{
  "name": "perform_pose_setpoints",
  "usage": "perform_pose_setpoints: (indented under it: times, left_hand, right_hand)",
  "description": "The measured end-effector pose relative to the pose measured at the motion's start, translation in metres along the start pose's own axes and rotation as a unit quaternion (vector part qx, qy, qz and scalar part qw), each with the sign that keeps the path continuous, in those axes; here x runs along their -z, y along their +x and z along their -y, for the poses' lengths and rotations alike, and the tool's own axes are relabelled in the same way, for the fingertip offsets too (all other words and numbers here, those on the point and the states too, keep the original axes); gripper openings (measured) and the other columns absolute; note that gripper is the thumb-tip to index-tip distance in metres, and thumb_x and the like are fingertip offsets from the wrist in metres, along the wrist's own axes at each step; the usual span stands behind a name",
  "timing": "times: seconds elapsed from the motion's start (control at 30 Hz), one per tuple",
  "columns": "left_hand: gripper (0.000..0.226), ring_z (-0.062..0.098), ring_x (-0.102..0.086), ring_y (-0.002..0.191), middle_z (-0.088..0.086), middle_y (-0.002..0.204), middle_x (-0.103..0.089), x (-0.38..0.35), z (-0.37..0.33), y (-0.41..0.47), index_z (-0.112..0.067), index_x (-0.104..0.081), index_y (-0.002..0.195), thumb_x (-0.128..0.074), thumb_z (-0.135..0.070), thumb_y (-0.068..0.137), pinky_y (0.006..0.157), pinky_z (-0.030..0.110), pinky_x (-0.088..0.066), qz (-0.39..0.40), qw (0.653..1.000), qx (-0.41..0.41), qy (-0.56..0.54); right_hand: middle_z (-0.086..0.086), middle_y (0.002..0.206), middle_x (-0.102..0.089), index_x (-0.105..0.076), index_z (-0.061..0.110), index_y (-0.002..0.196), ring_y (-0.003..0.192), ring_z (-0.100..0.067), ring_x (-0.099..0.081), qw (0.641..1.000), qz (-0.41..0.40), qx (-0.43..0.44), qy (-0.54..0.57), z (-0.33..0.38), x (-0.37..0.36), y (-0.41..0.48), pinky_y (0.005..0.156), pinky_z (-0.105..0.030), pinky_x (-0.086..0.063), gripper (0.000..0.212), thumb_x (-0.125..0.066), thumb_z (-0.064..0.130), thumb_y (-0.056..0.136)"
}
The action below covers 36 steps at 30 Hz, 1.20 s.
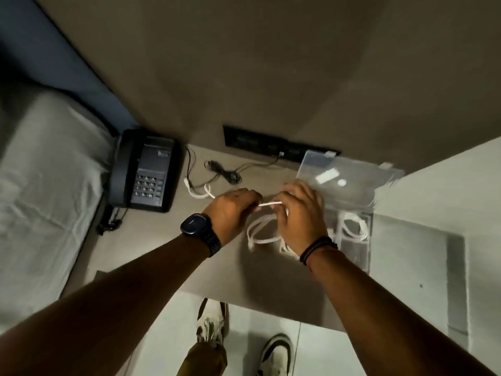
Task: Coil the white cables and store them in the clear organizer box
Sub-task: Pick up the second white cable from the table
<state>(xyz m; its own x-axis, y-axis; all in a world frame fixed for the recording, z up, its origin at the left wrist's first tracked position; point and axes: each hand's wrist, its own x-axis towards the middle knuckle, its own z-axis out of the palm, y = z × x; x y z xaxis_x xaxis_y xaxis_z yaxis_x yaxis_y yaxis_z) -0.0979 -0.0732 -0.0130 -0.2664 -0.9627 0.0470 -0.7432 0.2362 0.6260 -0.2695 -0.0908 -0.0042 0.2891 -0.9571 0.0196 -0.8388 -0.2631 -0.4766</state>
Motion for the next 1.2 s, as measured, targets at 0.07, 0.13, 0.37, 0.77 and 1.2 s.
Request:
perform_pose_setpoints:
  times: [0.07, 0.13, 0.37, 0.77, 1.2]
  left_hand:
    - [0.012, 0.026, -0.065, 0.074, 0.011, 0.085, -0.068, 0.043, -0.026, 0.013, -0.007, -0.064, 0.096, -0.058, -0.002, 0.087, 0.067, 0.032, -0.053, -0.056, 0.998, -0.006, -0.004]
    - [0.011, 0.027, -0.066, 0.072, 0.011, 0.082, -0.070, 0.098, -0.057, 0.024, -0.005, -0.066, 0.092, -0.060, 0.000, 0.084, 0.065, 0.024, -0.047, -0.132, 0.991, 0.026, -0.006]
    - [0.015, 0.034, -0.066, 0.086, 0.014, 0.087, -0.073, 0.310, -0.146, 0.052, -0.009, -0.069, 0.093, -0.056, -0.006, 0.087, 0.072, 0.032, -0.046, -0.331, 0.922, 0.200, 0.001]
    - [0.020, 0.028, -0.065, 0.087, 0.008, 0.087, -0.073, 0.514, -0.399, 0.068, -0.012, -0.071, 0.092, -0.059, -0.028, 0.090, 0.075, 0.033, -0.049, -0.216, 0.975, -0.040, 0.046]
    - [0.069, 0.014, -0.049, 0.121, -0.005, 0.132, -0.056, 0.575, -0.439, 0.034, -0.035, -0.046, 0.135, -0.075, -0.042, 0.073, 0.105, 0.032, -0.037, -0.239, 0.969, -0.021, 0.053]
  right_hand:
    - [-0.010, 0.077, -0.066, -0.061, 0.013, 0.080, 0.077, -0.029, -0.061, 0.996, 0.003, -0.020, 0.085, 0.017, 0.043, 0.014, 0.077, -0.036, -0.045, 0.009, -0.056, 0.008, 0.085]
    - [-0.001, 0.061, -0.057, -0.050, 0.023, 0.072, 0.059, -0.019, -0.052, 0.985, 0.009, -0.055, 0.161, 0.039, 0.094, 0.026, 0.060, -0.028, -0.039, 0.020, -0.054, 0.017, 0.090]
    - [0.001, 0.044, -0.035, -0.035, 0.019, 0.053, 0.053, -0.027, -0.042, 0.991, -0.059, 0.052, 0.105, 0.126, 0.313, 0.065, 0.054, -0.039, -0.042, 0.047, -0.056, 0.047, 0.085]
    - [0.003, 0.052, -0.050, -0.053, 0.017, 0.061, 0.058, -0.021, -0.051, 0.959, -0.186, 0.212, 0.028, 0.306, 0.583, 0.064, 0.057, -0.031, -0.041, 0.029, -0.058, 0.031, 0.085]
    - [0.001, 0.048, -0.040, -0.033, 0.018, 0.053, 0.053, -0.024, -0.041, 0.938, -0.266, 0.206, -0.076, 0.323, 0.684, 0.014, 0.053, -0.033, -0.031, 0.050, -0.045, 0.044, 0.093]
